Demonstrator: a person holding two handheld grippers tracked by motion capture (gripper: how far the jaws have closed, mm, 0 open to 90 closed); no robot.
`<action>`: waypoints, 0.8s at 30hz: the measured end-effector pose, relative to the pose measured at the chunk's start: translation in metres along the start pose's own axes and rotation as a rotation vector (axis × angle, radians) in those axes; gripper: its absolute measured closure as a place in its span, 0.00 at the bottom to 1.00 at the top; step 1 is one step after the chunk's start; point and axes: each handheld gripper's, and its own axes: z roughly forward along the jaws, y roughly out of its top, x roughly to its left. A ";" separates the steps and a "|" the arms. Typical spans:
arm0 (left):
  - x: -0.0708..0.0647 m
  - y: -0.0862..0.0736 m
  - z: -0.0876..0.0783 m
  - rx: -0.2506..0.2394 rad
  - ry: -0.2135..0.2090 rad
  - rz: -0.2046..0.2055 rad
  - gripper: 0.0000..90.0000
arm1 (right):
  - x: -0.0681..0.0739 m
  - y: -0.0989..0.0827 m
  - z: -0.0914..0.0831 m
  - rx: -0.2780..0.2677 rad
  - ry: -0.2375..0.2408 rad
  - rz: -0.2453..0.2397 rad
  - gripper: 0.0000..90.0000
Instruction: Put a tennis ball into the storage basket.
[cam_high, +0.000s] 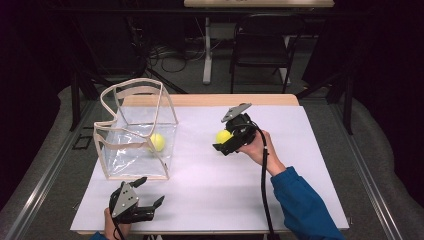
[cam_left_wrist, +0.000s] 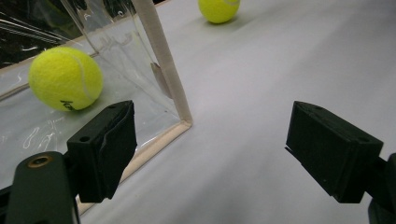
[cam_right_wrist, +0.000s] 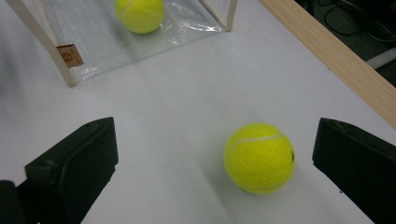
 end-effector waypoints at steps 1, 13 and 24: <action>0.000 0.000 0.000 -0.001 0.000 0.000 0.18 | -0.001 -0.001 0.001 0.001 -0.002 0.002 0.00; 0.000 -0.001 -0.001 0.002 0.006 -0.003 0.18 | -0.014 -0.016 0.011 0.027 0.001 0.048 0.00; -0.001 -0.001 -0.002 0.002 0.007 -0.003 0.18 | -0.026 -0.022 0.023 0.055 -0.013 0.084 0.00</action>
